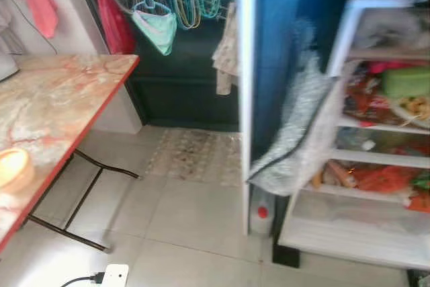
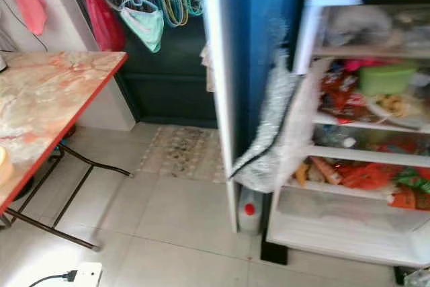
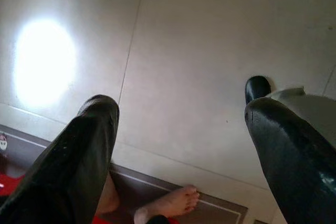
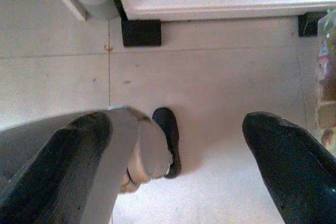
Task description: Restocking fridge
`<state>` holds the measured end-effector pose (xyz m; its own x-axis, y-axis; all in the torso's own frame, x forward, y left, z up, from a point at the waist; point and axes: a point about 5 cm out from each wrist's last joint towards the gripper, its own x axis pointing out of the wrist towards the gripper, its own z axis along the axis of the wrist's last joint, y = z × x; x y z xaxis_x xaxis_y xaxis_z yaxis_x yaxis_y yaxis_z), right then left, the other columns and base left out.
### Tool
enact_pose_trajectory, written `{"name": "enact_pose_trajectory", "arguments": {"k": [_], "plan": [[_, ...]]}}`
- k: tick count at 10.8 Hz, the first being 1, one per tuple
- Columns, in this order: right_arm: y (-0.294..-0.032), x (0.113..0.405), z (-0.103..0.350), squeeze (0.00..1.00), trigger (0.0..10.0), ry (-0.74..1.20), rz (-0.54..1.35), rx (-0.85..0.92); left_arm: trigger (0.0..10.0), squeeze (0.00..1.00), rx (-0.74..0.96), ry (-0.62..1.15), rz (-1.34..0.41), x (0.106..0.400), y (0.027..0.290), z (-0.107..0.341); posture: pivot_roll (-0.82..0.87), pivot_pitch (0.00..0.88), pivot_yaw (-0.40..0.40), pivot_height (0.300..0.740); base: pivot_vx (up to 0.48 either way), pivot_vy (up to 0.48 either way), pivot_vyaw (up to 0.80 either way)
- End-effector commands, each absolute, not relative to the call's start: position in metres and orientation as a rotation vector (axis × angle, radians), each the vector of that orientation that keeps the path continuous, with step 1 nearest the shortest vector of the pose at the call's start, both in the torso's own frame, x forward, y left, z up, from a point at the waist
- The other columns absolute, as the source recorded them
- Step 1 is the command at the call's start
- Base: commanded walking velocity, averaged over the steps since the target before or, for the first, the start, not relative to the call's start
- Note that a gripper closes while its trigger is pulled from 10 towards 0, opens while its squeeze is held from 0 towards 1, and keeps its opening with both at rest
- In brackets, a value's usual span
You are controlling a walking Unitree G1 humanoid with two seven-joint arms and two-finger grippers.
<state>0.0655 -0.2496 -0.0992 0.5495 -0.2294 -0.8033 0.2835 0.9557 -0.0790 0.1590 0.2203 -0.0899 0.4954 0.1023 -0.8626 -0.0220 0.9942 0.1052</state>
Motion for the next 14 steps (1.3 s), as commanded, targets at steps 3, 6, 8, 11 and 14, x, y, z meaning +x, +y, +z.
{"name": "enact_pose_trajectory", "arguments": {"k": [3, 6, 8, 11, 14], "plan": [[-0.247, 0.059, -0.102, 0.0, 10.0, 0.978, -0.292, 0.059, 10.0, 0.0, 0.109, 1.062, 0.074, 0.155, 0.223, -0.091, -0.11, 0.008, 0.142, 0.74, 0.0, 0.101, -0.78], [-0.248, 0.061, -0.102, 0.0, 10.0, 1.03, -0.157, -0.025, 10.0, 0.0, 0.11, 1.061, 0.064, 0.155, 0.221, -0.091, -0.1, 0.001, 0.147, 0.74, 0.0, 0.0, -0.78], [-0.249, 0.065, -0.101, 0.0, 10.0, 1.029, -0.099, -0.061, 10.0, 0.0, 0.113, 1.059, 0.057, 0.156, 0.22, -0.091, -0.12, 0.007, 0.148, 0.74, 0.0, 0.0, -0.77], [-0.254, 0.061, -0.1, 0.0, 10.0, 0.998, -0.272, 0.017, 10.0, 0.0, 0.08, 1.056, 0.073, 0.157, 0.217, -0.091, -0.11, 0.0, 0.125, 0.74, 0.0, 0.0, -0.77], [-0.257, 0.061, -0.099, 0.0, 10.0, 0.987, -0.289, 0.041, 10.0, 0.0, 0.051, 1.056, 0.091, 0.156, 0.214, -0.092, -0.1, 0.001, 0.102, 0.74, 0.0, 0.0, -0.44]]}}
